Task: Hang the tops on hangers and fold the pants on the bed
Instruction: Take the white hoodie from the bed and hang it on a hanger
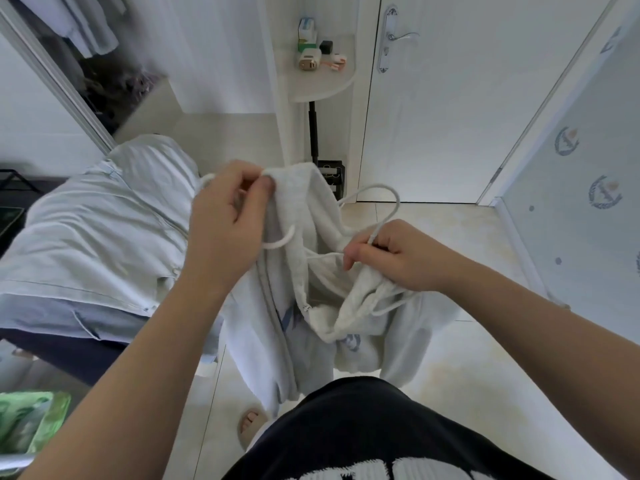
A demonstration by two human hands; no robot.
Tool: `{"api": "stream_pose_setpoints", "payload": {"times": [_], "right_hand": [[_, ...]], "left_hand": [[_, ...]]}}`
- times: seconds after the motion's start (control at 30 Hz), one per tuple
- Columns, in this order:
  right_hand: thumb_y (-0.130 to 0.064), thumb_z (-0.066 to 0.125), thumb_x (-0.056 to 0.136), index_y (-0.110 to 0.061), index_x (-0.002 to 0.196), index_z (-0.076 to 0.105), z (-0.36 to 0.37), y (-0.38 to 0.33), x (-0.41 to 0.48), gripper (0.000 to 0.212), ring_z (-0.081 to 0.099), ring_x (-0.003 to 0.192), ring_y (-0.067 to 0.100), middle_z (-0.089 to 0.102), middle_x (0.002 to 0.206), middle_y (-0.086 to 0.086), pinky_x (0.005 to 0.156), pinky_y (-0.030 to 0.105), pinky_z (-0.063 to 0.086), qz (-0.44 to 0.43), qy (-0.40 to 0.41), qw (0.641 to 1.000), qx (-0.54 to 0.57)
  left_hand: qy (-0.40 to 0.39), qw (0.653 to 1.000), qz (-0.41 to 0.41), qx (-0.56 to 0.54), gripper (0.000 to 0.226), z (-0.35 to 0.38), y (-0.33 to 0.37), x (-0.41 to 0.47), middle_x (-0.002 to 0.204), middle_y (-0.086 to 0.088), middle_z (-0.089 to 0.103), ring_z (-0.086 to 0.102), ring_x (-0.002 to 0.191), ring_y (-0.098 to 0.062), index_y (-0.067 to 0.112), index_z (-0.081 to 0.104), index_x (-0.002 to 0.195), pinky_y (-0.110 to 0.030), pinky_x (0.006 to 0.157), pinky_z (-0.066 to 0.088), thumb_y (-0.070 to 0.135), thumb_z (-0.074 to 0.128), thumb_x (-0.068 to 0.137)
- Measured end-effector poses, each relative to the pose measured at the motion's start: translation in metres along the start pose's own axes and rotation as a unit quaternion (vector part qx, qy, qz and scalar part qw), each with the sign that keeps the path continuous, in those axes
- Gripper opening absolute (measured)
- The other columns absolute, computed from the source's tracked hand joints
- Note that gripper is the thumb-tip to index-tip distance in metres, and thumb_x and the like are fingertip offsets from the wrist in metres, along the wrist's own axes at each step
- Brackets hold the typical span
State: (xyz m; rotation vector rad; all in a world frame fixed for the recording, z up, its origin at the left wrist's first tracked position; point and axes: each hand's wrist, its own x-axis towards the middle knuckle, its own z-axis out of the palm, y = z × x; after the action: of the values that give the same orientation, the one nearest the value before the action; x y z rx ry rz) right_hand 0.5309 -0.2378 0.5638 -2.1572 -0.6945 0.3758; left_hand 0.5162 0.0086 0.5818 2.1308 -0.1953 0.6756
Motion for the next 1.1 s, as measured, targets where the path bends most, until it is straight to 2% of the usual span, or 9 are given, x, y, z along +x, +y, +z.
{"api": "stream_pose_setpoints", "payload": {"times": [0.13,0.2,0.3,0.43,0.6,0.83,0.93,1.0,1.1], "right_hand": [[-0.044,0.052,0.096,-0.006,0.074,0.072,0.002,-0.002,0.008,0.048,0.035,0.048,0.023,0.057,0.059,0.012,0.049,0.030,0.032,-0.023,0.053,0.998,0.019],[-0.035,0.056,0.100,0.011,0.076,0.065,0.004,0.003,0.009,0.052,0.038,0.049,0.021,0.056,0.058,0.005,0.050,0.022,0.031,-0.024,0.071,0.997,0.011],[-0.027,0.058,0.101,0.015,0.076,0.060,0.005,0.012,0.009,0.049,0.034,0.046,0.007,0.045,0.054,0.005,0.048,0.014,0.028,-0.013,0.102,0.995,0.016],[-0.030,0.059,0.100,0.006,0.069,0.056,0.008,0.014,0.014,0.048,0.038,0.051,0.013,0.049,0.061,0.021,0.050,0.024,0.030,-0.032,0.111,0.993,0.006],[-0.045,0.061,0.093,-0.017,0.066,0.060,0.002,0.013,0.019,0.039,0.044,0.050,0.005,0.050,0.055,-0.016,0.050,0.013,0.033,-0.052,0.187,0.980,-0.038],[-0.047,0.054,0.096,-0.026,0.058,0.025,-0.054,0.021,0.033,0.053,0.030,0.048,0.005,0.032,0.047,-0.011,0.050,0.015,0.026,-0.020,0.415,0.910,-0.007],[-0.046,0.056,0.098,-0.022,0.060,0.034,-0.065,0.029,0.049,0.050,0.035,0.052,0.005,0.036,0.053,-0.009,0.053,0.015,0.030,0.028,0.380,0.923,-0.056],[-0.041,0.050,0.102,-0.013,0.070,0.051,-0.062,0.030,0.055,0.042,0.050,0.068,0.008,0.053,0.069,-0.002,0.067,0.014,0.036,0.051,0.317,0.943,-0.082],[-0.036,0.035,0.101,-0.015,0.088,0.065,-0.049,0.029,0.042,0.039,0.058,0.100,0.022,0.064,0.099,0.001,0.098,0.041,0.041,0.000,0.227,0.963,-0.146]], "left_hand": [[-0.310,0.935,-0.082,0.150,0.034,0.021,-0.010,0.009,0.079,-0.002,0.063,0.055,0.073,-0.014,0.011,0.063,0.085,-0.032,0.071,0.039,0.033,0.046,0.105],[-0.364,0.917,-0.103,0.128,0.047,0.022,-0.015,0.000,0.071,0.000,0.057,0.050,0.065,-0.011,0.013,0.057,0.076,-0.032,0.065,0.035,0.044,0.038,0.106],[-0.359,0.927,-0.089,0.057,0.043,0.016,-0.017,-0.019,0.065,0.008,0.051,0.048,0.058,-0.007,0.030,0.051,0.075,-0.032,0.061,0.039,0.059,0.032,0.100],[-0.333,0.941,-0.051,0.041,0.031,0.018,-0.022,-0.034,0.067,0.001,0.061,0.052,0.054,-0.010,0.041,0.057,0.100,-0.030,0.056,0.043,0.067,0.045,0.091],[-0.242,0.970,-0.018,0.027,0.020,0.014,-0.024,-0.032,0.065,0.008,0.061,0.056,0.057,-0.012,0.051,0.062,0.098,-0.024,0.053,0.041,0.066,0.054,0.087],[-0.146,0.988,-0.054,-0.023,0.017,-0.019,-0.031,-0.012,0.089,0.007,0.074,0.069,0.085,-0.019,0.049,0.073,0.094,-0.048,0.079,0.055,0.057,0.058,0.090],[-0.166,0.984,-0.040,-0.051,0.015,-0.016,-0.026,-0.006,0.088,0.003,0.074,0.068,0.085,-0.021,0.044,0.075,0.091,-0.043,0.078,0.054,0.051,0.061,0.090],[-0.149,0.986,-0.032,-0.074,0.012,-0.012,-0.023,-0.003,0.088,0.007,0.075,0.069,0.083,-0.013,0.047,0.075,0.089,-0.027,0.073,0.053,0.047,0.063,0.091],[-0.126,0.988,-0.026,-0.089,0.014,-0.014,-0.023,0.000,0.088,0.020,0.075,0.067,0.082,0.003,0.054,0.073,0.086,-0.008,0.073,0.048,0.044,0.064,0.090]]}}
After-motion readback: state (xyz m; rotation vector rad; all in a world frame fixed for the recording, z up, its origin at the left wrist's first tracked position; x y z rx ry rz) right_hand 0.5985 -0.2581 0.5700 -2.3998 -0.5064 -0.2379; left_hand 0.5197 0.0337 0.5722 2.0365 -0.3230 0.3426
